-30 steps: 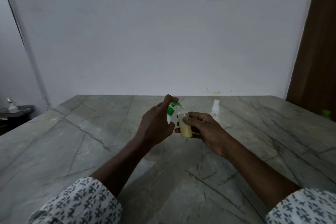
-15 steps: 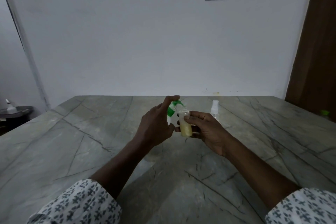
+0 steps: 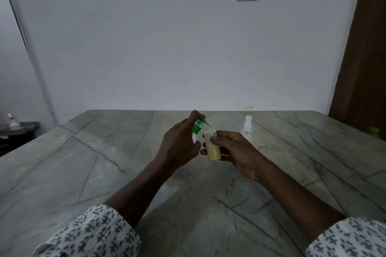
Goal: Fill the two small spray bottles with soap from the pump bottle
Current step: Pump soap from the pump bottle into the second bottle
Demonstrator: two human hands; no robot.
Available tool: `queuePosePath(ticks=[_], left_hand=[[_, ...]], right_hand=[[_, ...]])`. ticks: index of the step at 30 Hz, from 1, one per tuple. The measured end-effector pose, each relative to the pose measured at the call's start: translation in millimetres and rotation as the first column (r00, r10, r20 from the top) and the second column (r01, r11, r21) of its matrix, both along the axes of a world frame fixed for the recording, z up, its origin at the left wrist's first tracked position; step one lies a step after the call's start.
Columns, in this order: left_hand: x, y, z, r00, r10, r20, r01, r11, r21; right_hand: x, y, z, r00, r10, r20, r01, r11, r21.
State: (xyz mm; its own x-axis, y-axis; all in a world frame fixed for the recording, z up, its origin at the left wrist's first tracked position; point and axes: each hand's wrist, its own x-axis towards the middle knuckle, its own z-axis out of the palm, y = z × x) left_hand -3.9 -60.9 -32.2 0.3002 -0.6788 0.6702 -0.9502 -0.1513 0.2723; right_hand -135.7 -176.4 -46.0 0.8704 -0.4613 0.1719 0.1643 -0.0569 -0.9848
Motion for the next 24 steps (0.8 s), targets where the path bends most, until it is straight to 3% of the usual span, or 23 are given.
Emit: queuePosePath(ticks=[13,24], left_hand=[[5.3,-1.1,-3.7,0.999,-0.032,0.023,0.031,0.999,0.016],[1.8,1.2,-0.6,1.000,-0.019,0.000,0.019,1.000,0.002]], right_hand=[[-3.4,0.4,4.9,0.998,-0.032,0.059,0.032,0.999,-0.005],[-2.4,-1.3,1.7,0.999,-0.031,0.019,0.032,0.997,-0.069]])
